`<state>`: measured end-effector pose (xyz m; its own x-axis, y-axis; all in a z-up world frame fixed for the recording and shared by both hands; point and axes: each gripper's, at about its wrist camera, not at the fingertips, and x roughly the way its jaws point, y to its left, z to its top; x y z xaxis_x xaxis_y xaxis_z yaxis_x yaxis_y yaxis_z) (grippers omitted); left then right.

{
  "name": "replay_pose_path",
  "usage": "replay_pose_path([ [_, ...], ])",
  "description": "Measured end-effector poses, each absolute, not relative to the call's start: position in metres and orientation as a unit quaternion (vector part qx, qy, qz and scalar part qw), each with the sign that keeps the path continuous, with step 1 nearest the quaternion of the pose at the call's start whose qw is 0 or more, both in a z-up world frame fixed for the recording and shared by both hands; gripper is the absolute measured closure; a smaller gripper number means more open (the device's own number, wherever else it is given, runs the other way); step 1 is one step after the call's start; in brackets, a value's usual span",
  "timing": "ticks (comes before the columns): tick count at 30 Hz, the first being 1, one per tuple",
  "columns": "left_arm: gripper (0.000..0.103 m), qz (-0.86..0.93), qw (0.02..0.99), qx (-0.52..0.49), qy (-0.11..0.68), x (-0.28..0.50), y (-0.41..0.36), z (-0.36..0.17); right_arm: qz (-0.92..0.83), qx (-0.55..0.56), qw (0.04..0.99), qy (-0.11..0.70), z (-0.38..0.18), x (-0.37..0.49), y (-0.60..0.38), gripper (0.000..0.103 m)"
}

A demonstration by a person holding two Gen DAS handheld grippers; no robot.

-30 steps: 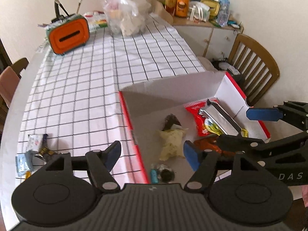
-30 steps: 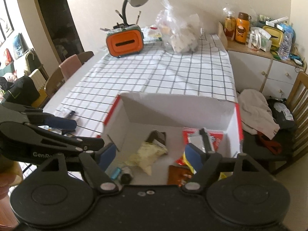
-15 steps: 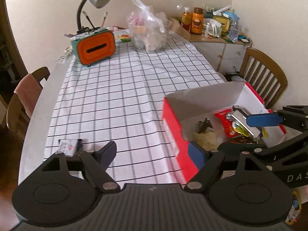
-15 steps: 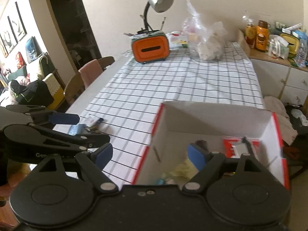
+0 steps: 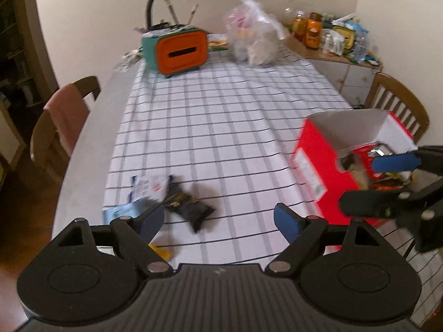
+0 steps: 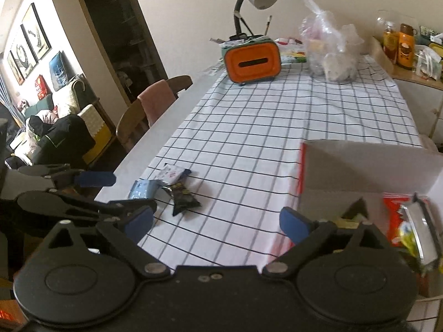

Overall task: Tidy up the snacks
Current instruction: 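Move both open grippers back toward the blue, white, black and yellow packets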

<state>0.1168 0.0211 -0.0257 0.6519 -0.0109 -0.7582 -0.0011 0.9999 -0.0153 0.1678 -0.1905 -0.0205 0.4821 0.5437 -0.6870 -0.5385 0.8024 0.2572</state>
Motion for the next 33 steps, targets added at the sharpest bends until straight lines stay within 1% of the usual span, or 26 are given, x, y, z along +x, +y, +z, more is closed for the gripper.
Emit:
replay_pose_path([
  [12, 0.017, 0.062, 0.886, -0.044, 0.458, 0.116, 0.085, -0.066, 0.339, -0.064, 0.85, 0.399, -0.056, 0.183, -0.125, 0.005],
  [21, 0.017, 0.118, 0.855, -0.108, 0.494, 0.126, 0.112, -0.101, 0.368, -0.127, 0.831, 0.396, -0.086, 0.203, -0.09, 0.006],
  [24, 0.017, 0.136, 0.843, -0.133, 0.502, 0.129, 0.121, -0.111, 0.376, -0.146, 0.824, 0.397, -0.096, 0.211, -0.079, 0.008],
  [28, 0.017, 0.155, 0.835, -0.147, 0.508, 0.134, 0.124, -0.121, 0.391, -0.166, 0.811, 0.402, -0.108, 0.22, -0.065, 0.013],
  [33, 0.017, 0.178, 0.822, -0.169, 0.514, 0.141, 0.129, -0.127, 0.413, -0.186, 0.795, 0.403, -0.121, 0.23, -0.049, 0.016],
])
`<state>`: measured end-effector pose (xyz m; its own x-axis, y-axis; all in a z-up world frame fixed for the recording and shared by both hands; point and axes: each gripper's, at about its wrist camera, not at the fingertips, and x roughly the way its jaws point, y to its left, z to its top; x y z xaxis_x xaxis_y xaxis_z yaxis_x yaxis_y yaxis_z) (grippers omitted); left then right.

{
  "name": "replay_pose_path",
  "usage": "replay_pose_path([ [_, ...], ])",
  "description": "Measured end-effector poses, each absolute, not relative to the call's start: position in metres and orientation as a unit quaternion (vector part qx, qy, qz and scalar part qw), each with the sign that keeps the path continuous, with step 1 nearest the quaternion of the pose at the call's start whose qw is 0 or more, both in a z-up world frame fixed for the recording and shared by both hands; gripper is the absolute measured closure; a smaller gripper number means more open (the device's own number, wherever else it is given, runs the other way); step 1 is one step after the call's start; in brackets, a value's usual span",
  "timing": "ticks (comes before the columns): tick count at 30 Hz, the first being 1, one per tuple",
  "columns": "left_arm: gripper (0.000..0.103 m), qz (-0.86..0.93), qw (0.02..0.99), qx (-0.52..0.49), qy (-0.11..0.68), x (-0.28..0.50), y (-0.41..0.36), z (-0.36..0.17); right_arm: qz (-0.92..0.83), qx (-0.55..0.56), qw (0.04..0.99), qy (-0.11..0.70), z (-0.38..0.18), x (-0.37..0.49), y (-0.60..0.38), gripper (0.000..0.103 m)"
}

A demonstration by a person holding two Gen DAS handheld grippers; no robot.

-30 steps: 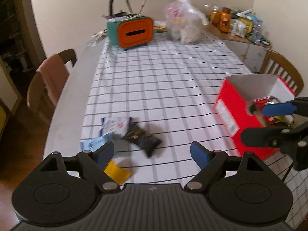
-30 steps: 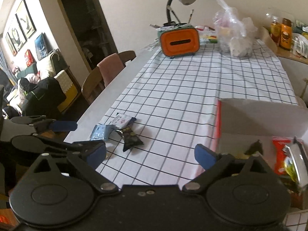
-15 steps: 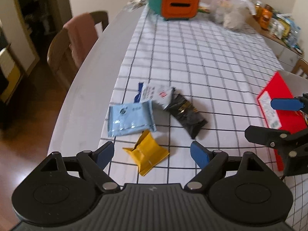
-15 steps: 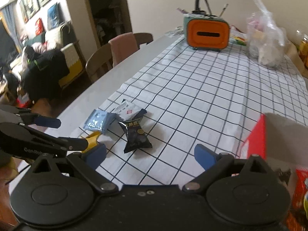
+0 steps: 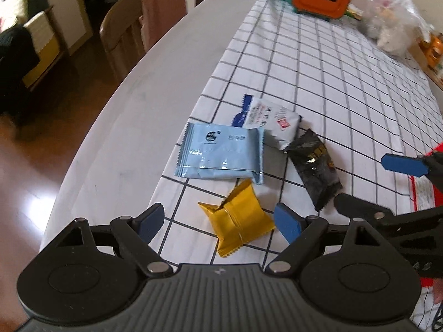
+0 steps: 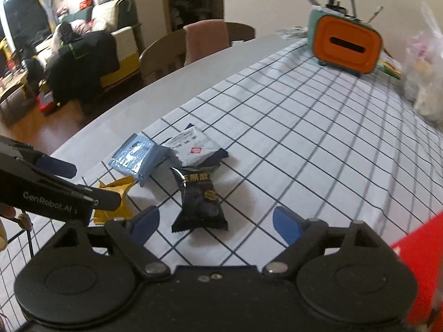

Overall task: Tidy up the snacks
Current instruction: 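Move both open grippers back toward the blue, white, black and yellow packets, then grasp the yellow packet with the left gripper while the right grasps the black sesame packet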

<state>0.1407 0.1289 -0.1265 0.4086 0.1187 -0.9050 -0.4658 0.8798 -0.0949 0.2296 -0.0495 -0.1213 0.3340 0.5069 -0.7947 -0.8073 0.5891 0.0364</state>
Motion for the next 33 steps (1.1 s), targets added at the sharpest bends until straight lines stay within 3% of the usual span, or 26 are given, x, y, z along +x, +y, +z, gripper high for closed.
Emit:
replay_pose_path([
  [3, 0.017, 0.195, 0.813, -0.18, 0.519, 0.146, 0.13, -0.131, 0.423, -0.202, 0.786, 0.403, -0.13, 0.234, -0.041, 0.023],
  [14, 0.017, 0.227, 0.792, -0.199, 0.531, 0.152, 0.13, -0.144, 0.448, -0.228, 0.765, 0.403, -0.15, 0.248, -0.025, 0.036],
  [18, 0.019, 0.231, 0.787, -0.204, 0.535, 0.153, 0.13, -0.146, 0.458, -0.228, 0.757, 0.407, -0.155, 0.248, -0.021, 0.047],
  [21, 0.028, 0.229, 0.781, -0.217, 0.539, 0.153, 0.131, -0.148, 0.458, -0.229, 0.759, 0.401, -0.155, 0.246, -0.019, 0.05],
  [25, 0.039, 0.232, 0.782, -0.209, 0.539, 0.154, 0.13, -0.149, 0.454, -0.228, 0.764, 0.398, -0.154, 0.244, -0.018, 0.063],
  [29, 0.06, 0.235, 0.785, -0.197, 0.538, 0.154, 0.128, -0.147, 0.442, -0.227, 0.772, 0.397, -0.154, 0.24, -0.019, 0.067],
  [33, 0.062, 0.228, 0.791, -0.191, 0.535, 0.152, 0.129, -0.147, 0.423, -0.211, 0.782, 0.407, -0.151, 0.238, -0.023, 0.069],
])
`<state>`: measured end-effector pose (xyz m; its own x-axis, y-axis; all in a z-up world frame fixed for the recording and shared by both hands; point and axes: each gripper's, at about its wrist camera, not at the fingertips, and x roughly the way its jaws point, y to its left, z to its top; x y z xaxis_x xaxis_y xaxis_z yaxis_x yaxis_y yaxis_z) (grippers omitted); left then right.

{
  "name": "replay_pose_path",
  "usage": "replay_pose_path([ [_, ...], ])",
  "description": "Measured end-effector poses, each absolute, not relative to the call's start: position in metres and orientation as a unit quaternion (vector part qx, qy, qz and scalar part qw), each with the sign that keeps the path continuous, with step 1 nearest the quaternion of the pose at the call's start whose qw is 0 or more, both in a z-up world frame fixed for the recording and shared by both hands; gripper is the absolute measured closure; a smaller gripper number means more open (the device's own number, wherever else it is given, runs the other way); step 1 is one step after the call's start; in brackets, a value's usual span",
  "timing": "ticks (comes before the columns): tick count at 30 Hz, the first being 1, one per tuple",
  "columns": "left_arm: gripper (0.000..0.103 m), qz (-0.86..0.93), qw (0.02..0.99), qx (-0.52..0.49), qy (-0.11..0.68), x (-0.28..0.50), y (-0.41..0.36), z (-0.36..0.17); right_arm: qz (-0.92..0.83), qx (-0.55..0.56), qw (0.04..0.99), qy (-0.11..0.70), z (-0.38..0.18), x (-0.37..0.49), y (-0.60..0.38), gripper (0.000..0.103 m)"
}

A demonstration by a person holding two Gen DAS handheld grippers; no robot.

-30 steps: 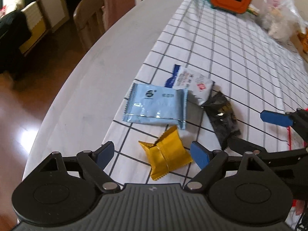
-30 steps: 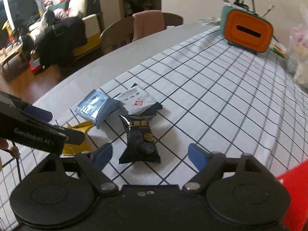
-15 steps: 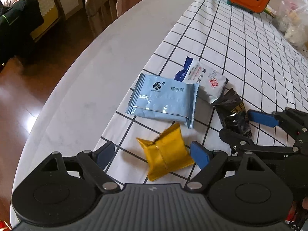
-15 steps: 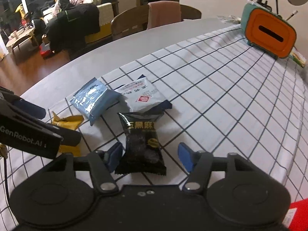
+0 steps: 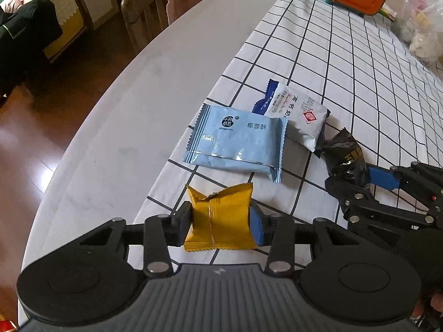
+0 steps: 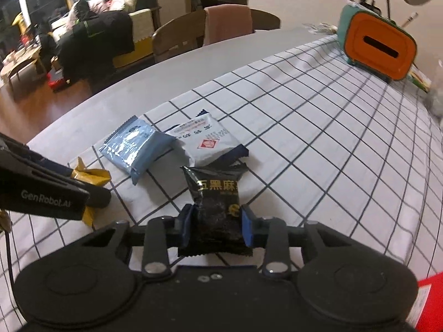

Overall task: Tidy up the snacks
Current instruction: 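Grasp the yellow packet with the left gripper while the right grasps the black sesame packet, then carry the yellow packet and black packet over the red box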

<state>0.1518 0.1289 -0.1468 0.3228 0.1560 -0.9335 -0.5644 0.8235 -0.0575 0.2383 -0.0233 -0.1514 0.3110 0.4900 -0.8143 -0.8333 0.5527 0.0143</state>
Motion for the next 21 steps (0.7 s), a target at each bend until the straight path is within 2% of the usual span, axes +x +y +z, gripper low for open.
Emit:
replay_pose_path([
  [11, 0.064, 0.197, 0.81, -0.17, 0.526, 0.145, 0.126, -0.138, 0.372, -0.165, 0.812, 0.418, -0.129, 0.218, -0.049, 0.071],
  [21, 0.064, 0.15, 0.836, -0.133, 0.51, 0.133, 0.105, -0.106, 0.332, -0.12, 0.84, 0.412, -0.091, 0.187, -0.084, 0.071],
])
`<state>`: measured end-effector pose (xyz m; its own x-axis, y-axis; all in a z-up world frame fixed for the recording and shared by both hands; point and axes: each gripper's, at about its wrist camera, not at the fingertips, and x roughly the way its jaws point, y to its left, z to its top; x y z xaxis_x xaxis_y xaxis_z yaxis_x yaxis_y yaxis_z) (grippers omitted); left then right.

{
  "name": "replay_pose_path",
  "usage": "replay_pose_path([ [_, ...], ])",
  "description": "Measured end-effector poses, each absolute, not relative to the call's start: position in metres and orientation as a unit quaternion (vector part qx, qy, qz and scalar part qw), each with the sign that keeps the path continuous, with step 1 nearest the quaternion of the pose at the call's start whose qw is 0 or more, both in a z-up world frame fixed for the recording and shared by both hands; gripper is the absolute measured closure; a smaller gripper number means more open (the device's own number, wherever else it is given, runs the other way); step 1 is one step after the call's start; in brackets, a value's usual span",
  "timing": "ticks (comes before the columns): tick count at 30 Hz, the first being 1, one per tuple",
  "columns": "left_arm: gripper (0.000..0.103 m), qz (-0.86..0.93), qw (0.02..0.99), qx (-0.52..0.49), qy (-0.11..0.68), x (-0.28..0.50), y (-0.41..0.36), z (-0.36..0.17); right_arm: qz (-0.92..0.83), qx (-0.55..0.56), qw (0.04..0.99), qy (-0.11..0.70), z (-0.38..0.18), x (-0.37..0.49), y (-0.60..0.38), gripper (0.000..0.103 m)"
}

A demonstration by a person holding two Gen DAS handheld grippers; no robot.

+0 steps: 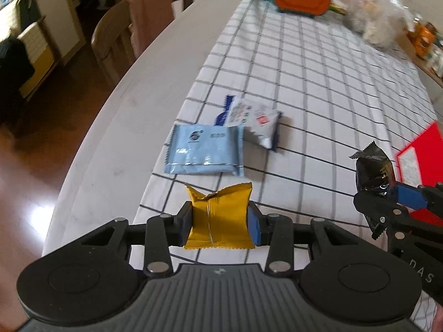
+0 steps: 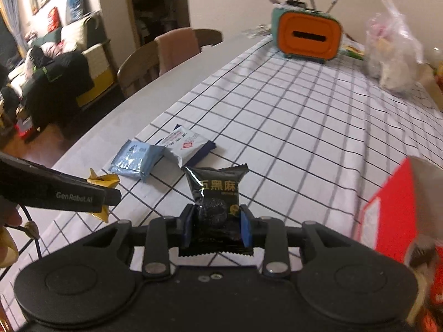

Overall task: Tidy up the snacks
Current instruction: 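Carry the yellow packet and black packet over the red box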

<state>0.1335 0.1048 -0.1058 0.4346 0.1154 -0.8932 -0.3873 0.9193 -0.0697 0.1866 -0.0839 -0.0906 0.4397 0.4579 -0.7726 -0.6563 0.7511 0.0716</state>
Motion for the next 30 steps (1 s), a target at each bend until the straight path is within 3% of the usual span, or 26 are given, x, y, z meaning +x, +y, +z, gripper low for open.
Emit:
replay_pose_path([
  [13, 0.064, 0.097, 0.863, -0.083, 0.488, 0.124, 0.038, -0.05, 0.299, -0.087, 0.861, 0.403, -0.039, 0.164, -0.15, 0.071],
  [30, 0.064, 0.03, 0.895, -0.034, 0.444, 0.137, -0.107, 0.004, 0.266, -0.077, 0.883, 0.379, -0.004, 0.159, -0.285, 0.071],
])
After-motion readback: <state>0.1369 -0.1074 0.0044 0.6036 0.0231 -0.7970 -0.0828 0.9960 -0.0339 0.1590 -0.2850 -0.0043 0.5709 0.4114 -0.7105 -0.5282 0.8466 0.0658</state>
